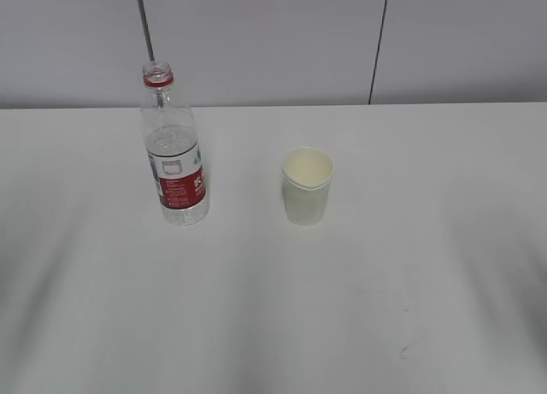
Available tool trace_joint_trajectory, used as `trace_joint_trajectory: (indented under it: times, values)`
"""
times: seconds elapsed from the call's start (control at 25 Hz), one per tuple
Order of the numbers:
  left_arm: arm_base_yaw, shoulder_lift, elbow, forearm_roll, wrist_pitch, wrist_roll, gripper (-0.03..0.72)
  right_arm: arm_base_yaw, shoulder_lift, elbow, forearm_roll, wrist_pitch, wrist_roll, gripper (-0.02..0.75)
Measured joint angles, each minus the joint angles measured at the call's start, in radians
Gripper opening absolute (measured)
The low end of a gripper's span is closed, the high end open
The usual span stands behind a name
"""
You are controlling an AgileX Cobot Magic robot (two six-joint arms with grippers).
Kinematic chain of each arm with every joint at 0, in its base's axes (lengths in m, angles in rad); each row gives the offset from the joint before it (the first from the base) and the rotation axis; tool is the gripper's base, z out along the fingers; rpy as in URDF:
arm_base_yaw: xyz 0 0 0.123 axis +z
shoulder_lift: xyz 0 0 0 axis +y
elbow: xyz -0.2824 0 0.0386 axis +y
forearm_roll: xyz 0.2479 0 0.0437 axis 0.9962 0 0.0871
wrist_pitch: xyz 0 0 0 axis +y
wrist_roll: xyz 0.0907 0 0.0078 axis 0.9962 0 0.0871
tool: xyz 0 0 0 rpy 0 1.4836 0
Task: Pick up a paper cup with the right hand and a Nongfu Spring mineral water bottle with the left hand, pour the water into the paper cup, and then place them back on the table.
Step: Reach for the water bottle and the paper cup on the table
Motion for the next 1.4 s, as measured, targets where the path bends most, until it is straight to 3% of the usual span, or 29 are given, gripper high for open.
trace_joint_trajectory:
  times: [0.32,0.68,0.96,1.16,1.4]
  values:
    - [-0.010,0.063,0.000,-0.100,-0.023,0.000,0.591,0.000,0.076,0.000,-0.010,-0.109,0.077,0.646]
    - [-0.012,0.160,0.000,-0.166,-0.170,-0.001,0.591,0.000,0.204,-0.018,-0.285,-0.245,0.248,0.576]
    - [-0.017,0.302,0.000,-0.172,-0.309,-0.009,0.589,0.000,0.345,-0.024,-0.374,-0.441,0.269,0.574]
    - [-0.017,0.412,0.000,-0.150,-0.410,-0.031,0.588,0.000,0.428,-0.026,-0.380,-0.520,0.276,0.573]
    - [-0.017,0.585,0.000,-0.007,-0.523,-0.105,0.587,0.000,0.546,-0.026,-0.417,-0.595,0.284,0.573]
